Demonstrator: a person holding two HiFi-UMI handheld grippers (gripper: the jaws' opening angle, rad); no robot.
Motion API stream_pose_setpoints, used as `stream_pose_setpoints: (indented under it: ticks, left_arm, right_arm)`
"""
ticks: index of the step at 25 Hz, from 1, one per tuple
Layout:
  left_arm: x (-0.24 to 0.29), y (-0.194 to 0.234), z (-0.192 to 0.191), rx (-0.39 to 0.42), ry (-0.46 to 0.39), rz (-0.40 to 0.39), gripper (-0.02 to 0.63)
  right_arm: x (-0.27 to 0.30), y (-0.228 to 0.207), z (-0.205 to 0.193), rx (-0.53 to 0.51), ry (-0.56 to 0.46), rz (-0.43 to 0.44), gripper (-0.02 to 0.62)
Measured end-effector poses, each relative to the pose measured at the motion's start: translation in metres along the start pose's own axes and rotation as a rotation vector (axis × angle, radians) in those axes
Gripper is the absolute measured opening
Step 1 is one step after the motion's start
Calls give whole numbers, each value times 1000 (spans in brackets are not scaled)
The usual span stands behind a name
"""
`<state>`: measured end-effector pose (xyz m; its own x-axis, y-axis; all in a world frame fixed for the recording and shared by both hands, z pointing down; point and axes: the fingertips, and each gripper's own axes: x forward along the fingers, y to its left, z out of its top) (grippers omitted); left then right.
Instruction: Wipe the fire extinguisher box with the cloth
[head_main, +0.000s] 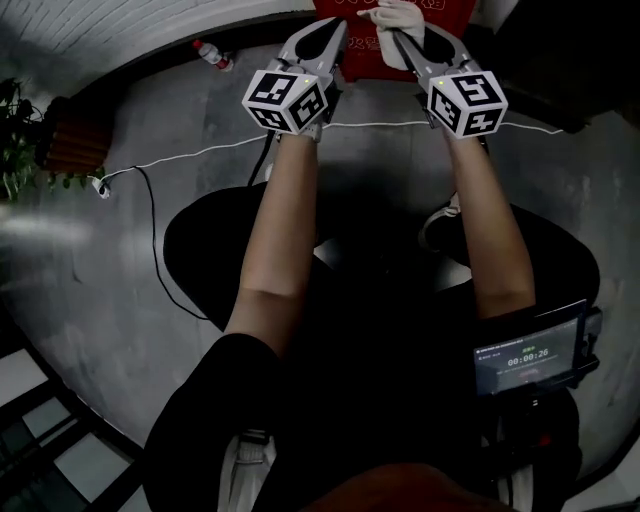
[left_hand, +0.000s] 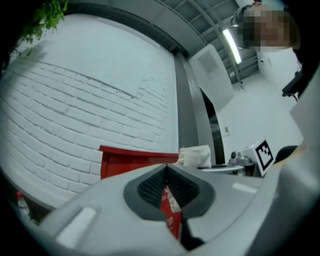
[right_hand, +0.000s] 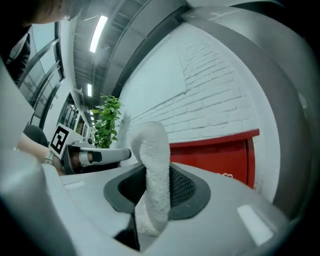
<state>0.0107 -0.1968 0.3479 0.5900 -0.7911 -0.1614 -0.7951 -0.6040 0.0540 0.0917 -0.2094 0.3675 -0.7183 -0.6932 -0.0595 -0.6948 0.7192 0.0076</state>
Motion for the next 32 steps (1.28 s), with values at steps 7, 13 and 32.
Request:
stream_pose_setpoints:
  ticks: [7, 13, 32]
  left_arm:
    - [-24, -28, 20, 17, -10, -65, 2]
    - [-14, -48, -3, -8, 28, -130, 2]
    - [-5, -46, -31, -30, 86, -100, 2]
  right_arm:
    - [-34, 21, 28, 4, -40, 41, 103]
    - [-41, 16, 19, 1, -33, 21, 103]
    - [-37, 24, -5, 15, 6, 34, 103]
